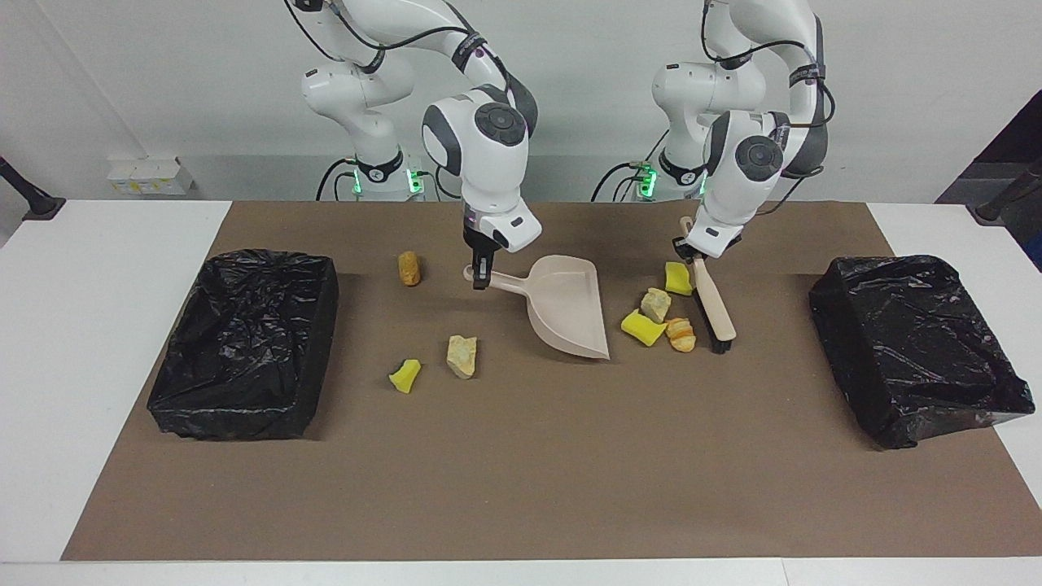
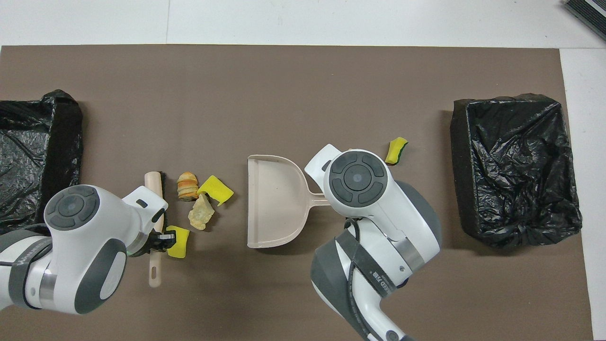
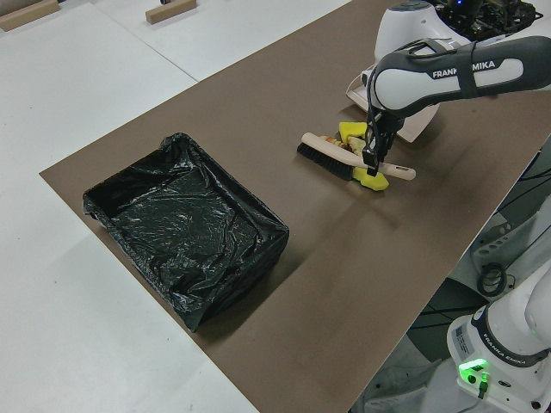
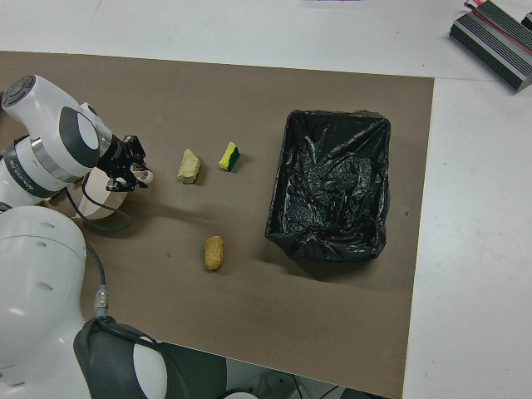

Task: Sweep and dump trash in bin
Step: 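Sweep the scraps with the brush toward the dustpan using the left gripper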

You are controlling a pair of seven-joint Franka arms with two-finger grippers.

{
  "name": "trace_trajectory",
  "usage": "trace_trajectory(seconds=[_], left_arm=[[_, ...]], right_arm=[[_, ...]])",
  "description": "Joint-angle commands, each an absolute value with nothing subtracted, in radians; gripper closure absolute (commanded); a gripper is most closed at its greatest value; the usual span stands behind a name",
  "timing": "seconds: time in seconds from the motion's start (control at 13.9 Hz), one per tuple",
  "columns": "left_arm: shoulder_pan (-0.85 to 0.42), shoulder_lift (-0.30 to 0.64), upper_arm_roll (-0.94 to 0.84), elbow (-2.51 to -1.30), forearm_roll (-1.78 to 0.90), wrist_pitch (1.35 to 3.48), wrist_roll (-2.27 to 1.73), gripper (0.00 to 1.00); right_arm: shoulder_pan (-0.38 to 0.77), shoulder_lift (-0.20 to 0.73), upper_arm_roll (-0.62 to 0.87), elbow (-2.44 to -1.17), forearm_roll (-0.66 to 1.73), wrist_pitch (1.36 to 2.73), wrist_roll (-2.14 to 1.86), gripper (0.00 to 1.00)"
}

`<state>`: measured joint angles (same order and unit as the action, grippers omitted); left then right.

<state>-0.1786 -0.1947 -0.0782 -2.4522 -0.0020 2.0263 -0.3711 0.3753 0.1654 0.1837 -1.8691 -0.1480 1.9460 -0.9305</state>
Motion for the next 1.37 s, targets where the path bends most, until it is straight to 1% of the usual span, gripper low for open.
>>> trace_trajectory(seconds=[0.0,0.07,0.22,0.36,0.5,0.72,0.86,1.15,1.29], left_arm=[[-0.173,-0.313,-0.084,-2.592,-0.015,2.078,-0.397,1.00],[-0.173,-0.321,-0.084,-2.605,-0.015,2.083,-0.400,1.00],[-0.182,-0.324,-0.084,-2.606,-0.017,2.083,-0.422,1.00],[-0.189,-0.308,-0.086,-2.599,-0.063,2.121,-0.431,1.00],[-0.210,-0.253,-0.087,-2.583,-0.094,2.161,-0.431,1.00],[-0.219,-0.164,-0.090,-2.482,-0.176,2.191,-0.439,1.00],[-0.264,-0.106,-0.092,-2.450,-0.181,2.215,-0.434,1.00],[-0.308,-0.074,-0.094,-2.415,-0.218,2.244,-0.419,1.00],[-0.374,-0.058,-0.094,-2.384,-0.265,2.247,-0.419,1.00]], right_arm=[[0.344,0.156,0.192,-1.914,-0.100,1.967,-0.937,1.00],[0.344,0.158,0.190,-1.913,-0.098,1.968,-0.937,1.00],[0.345,0.179,0.190,-1.922,-0.098,2.026,-0.934,1.00],[0.350,0.187,0.190,-1.924,-0.101,2.036,-0.922,1.00],[0.348,0.189,0.190,-1.934,-0.104,2.048,-0.930,1.00],[0.350,0.199,0.190,-1.948,-0.110,2.086,-0.936,1.00],[0.354,0.199,0.190,-1.950,-0.112,2.089,-0.934,1.00],[0.353,0.199,0.190,-1.950,-0.112,2.088,-0.937,1.00],[0.353,0.199,0.190,-1.950,-0.112,2.086,-0.937,1.00]])
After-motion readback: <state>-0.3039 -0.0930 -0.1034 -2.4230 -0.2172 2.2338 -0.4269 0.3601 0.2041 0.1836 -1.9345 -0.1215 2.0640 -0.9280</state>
